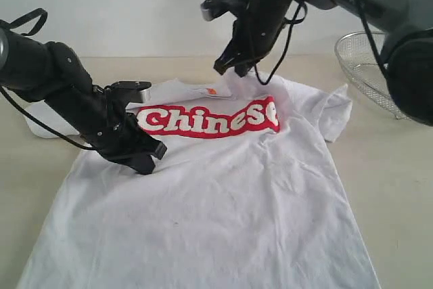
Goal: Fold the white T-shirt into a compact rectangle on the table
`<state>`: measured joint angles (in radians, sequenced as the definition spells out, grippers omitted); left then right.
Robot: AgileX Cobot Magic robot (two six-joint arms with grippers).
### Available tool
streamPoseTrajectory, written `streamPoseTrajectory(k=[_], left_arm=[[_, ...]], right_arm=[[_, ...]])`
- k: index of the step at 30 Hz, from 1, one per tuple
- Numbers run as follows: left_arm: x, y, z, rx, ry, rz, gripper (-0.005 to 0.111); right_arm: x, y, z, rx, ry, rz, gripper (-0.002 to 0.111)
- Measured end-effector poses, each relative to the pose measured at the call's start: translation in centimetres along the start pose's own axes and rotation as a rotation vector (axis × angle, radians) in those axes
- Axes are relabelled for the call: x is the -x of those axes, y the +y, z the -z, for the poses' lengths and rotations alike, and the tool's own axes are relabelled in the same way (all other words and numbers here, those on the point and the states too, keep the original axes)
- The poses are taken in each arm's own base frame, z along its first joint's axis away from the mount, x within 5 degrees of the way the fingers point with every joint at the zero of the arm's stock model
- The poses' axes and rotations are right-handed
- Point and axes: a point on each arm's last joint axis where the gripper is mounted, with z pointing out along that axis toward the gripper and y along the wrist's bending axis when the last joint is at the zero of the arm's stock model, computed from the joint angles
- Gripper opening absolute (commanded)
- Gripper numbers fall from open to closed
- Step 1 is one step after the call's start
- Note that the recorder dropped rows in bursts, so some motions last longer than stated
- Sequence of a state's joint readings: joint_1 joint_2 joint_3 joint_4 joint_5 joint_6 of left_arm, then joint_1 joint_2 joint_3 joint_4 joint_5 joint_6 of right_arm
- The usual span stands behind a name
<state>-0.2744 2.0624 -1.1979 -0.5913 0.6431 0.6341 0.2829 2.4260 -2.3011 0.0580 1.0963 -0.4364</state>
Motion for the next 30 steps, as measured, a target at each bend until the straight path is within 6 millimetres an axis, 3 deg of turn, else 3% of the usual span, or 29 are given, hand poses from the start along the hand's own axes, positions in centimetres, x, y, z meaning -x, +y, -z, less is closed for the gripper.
streamPoseTrajectory(k=[6,11,14,16,19,22,23,26,30], left_arm=[[0.0,0.0,0.0,0.0,0.0,0.0,0.005],[0.0,0.0,0.0,-0.001,0.001,0.0,0.005],[0.0,0.0,0.0,-0.002,0.003,0.0,0.005],[0.0,0.0,0.0,-0.002,0.003,0.0,0.005],[0.0,0.0,0.0,-0.002,0.003,0.0,0.005],[0.0,0.0,0.0,-0.002,0.003,0.0,0.005],[0.0,0.0,0.0,-0.002,0.003,0.0,0.005],[0.0,0.0,0.0,-0.002,0.003,0.0,0.005],[0.0,0.0,0.0,-0.002,0.003,0.0,0.005]], right_arm=[[1.4,5.1,-0.1,0.082,0.026,0.082,0.0],[1.5,7.4,-0.1,0.135,0.079,0.077,0.0],[1.3,7.8,-1.0,0.155,0.093,0.055,0.001],[0.7,8.0,-2.0,0.167,0.125,0.043,0.009],[-0.3,8.3,-3.7,0.185,0.18,0.042,0.033],[-0.7,8.4,-4.2,0.188,0.201,0.043,0.065],[-0.7,8.4,-4.2,0.188,0.201,0.043,0.069],[-0.6,7.9,-3.7,0.14,0.208,0.015,0.064],[-0.1,6.1,-1.0,-0.047,0.202,-0.004,0.053]])
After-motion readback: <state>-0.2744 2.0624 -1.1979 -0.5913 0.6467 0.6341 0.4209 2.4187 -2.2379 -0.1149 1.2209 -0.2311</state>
